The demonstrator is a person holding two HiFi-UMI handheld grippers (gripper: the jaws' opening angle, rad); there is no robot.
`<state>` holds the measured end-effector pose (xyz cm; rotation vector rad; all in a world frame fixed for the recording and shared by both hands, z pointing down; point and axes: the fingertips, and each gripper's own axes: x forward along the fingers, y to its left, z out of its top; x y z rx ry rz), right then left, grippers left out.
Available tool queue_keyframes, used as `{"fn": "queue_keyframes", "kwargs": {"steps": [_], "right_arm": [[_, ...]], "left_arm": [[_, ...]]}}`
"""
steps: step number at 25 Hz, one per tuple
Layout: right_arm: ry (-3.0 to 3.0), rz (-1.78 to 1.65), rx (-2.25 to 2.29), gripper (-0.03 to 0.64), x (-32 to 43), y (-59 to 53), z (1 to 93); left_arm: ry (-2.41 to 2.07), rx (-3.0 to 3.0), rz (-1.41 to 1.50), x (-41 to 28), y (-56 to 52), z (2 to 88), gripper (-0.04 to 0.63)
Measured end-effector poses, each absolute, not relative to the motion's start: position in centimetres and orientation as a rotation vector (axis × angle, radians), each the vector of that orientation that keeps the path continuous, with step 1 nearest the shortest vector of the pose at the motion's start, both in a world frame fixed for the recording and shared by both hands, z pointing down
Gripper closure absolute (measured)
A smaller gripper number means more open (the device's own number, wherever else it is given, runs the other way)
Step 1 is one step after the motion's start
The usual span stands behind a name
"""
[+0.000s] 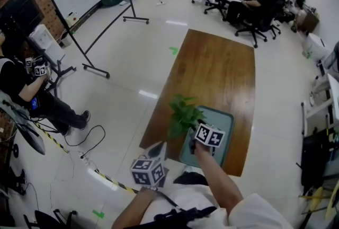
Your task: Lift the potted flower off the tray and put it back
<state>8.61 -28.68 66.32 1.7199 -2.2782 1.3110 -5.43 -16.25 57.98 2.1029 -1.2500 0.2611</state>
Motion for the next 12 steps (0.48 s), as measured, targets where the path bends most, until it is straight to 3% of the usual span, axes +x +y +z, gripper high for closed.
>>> {"fn": "queue_keyframes", "kwargs": {"steps": [12], "right_arm": [[-2.275,1.239,1.534,0.557,2.8,-28.8,69.4]], "left_arm": [[-1.386,1.979,0.228,-10.3,-14.7,58.9,0.598]]}}
